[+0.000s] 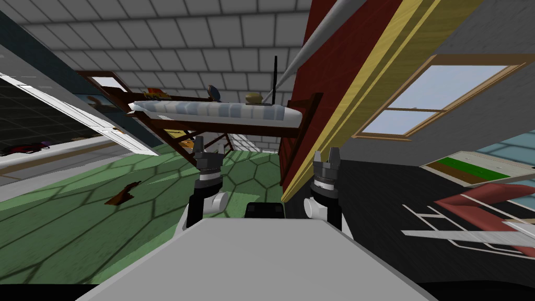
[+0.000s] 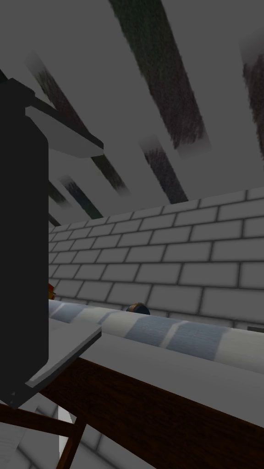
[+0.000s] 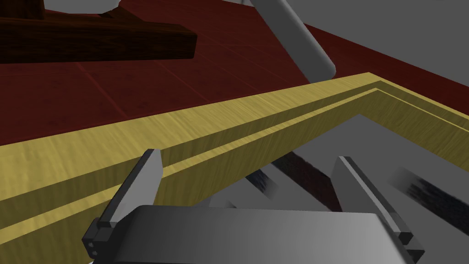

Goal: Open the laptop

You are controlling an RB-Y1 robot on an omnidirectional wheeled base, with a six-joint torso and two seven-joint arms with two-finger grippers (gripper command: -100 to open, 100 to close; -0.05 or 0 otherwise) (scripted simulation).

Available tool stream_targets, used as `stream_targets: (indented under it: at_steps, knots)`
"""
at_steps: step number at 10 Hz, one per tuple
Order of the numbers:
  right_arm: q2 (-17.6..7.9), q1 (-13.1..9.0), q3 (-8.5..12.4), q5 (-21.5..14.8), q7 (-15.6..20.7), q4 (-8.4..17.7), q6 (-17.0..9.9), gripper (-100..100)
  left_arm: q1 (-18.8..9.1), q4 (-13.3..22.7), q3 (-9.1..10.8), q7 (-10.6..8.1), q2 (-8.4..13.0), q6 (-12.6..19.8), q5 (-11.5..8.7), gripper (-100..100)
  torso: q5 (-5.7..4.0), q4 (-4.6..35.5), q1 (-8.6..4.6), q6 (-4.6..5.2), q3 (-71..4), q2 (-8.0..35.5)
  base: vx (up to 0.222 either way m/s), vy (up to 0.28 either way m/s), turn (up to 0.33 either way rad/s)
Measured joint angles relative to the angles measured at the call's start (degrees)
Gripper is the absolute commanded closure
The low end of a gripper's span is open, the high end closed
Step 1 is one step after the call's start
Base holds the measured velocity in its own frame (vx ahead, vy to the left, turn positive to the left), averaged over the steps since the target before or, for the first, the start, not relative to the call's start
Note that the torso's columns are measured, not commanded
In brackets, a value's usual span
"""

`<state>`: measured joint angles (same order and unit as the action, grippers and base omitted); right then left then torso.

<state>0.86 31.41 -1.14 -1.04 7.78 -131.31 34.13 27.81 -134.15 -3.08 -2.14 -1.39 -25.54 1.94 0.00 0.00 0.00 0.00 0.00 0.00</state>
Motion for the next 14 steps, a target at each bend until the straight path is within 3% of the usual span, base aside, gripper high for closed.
stream_targets:
  at_steps: [9, 10, 12, 14]
  knots:
    - [0.0, 0.0, 0.0, 0.0, 0.0, 0.0, 0.0, 0, 0.0, 0.0, 0.0, 0.0, 0.0, 0.0, 0.0, 0, 0.0, 0.0, 0.0, 0.0, 0.0, 0.0, 0.0, 0.0, 0.0]
    - [0.0, 0.0, 0.0, 0.0, 0.0, 0.0, 0.0, 0, 0.0, 0.0, 0.0, 0.0, 0.0, 0.0, 0.0, -100, 0.0, 0.0, 0.0, 0.0, 0.0, 0.0, -0.001, 0.01, 0.003]
    - [0.0, 0.0, 0.0, 0.0, 0.0, 0.0, 0.0, 0, -1.39, 0.36, 0.04, -0.2, 2.81, 1.28, -0.61, -100, 0.02, 0.0, 0.09, 0.0, 0.0, 0.0, -0.005, 0.031, 0.002]
    - [-0.01, 0.0, 0.01, 0.0, 0.0, 0.0, 0.0, 0, -4.92, 1.55, 0.39, -0.48, 6.04, 4.32, -1.71, -100, 0.02, 0.0, 0.09, 0.0, 0.0, 0.0, -0.003, 0.05, 0.003]
